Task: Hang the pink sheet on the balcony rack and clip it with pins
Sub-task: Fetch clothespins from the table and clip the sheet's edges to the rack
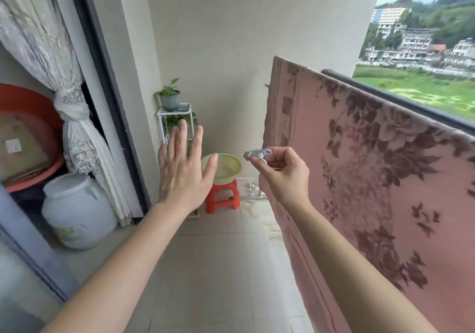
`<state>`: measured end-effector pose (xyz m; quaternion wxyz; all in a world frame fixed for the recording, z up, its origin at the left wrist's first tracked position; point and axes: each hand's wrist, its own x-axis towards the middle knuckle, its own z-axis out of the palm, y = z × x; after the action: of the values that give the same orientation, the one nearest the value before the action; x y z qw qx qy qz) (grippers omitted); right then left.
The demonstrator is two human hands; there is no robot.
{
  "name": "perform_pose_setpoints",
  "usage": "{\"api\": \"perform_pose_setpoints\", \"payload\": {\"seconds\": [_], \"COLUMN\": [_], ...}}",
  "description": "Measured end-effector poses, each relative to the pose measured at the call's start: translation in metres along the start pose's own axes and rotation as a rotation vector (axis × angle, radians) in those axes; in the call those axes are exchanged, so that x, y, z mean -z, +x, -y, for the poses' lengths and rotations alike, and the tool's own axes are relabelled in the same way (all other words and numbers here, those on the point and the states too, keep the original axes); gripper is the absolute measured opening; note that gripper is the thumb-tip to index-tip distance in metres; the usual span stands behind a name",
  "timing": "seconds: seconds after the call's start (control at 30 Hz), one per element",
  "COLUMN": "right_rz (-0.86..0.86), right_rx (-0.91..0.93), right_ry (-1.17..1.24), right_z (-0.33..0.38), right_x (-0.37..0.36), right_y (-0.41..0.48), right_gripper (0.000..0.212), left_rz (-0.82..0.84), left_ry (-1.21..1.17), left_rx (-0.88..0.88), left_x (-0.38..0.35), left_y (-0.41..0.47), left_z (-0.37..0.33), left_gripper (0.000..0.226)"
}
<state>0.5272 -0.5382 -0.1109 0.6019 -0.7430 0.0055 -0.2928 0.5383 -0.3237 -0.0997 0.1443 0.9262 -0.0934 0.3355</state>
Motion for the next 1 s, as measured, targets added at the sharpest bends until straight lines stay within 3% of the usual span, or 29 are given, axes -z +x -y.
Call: {"api": "perform_pose_setpoints", "payload": {"seconds": [0.33,0.43,0.67,0.83,1.0], "right_rz": [-0.056,-0.097,-0.113,-0.062,-0.061], "right_rx": [-0.163,-0.195,-0.274,-0.323,-0.327], "right_ry": [-0.097,-0.03,0.125,0.094,0.12], "right_z": [-0.099,-0.14,-0.25,-0.303,-0.342], "right_x": [-0.095,-0.116,-0.162,-0.19,-0.227], "right_y": [0.217,0.28,0.442,0.565,0.661], "right_gripper": [0.05,0.044,0.056,0.035,0.039], "left_rz": [0.168,0.2,0.289,0.351,0.381], "left_ry": [-0.042,-0.06,0.002,0.024,0.003], "left_rx": [-0.042,-0.056,-0.075,-0.055,-0.026], "left_x": [-0.179,-0.244,-0.407,-0.492,-0.564], "left_y": [0.212,0.263,0.395,0.49,0.564], "left_z": [0.077,0.084,0.094,0.106,0.125], "left_gripper": [0.069,0.068,0.069,0.069,0.068]}}
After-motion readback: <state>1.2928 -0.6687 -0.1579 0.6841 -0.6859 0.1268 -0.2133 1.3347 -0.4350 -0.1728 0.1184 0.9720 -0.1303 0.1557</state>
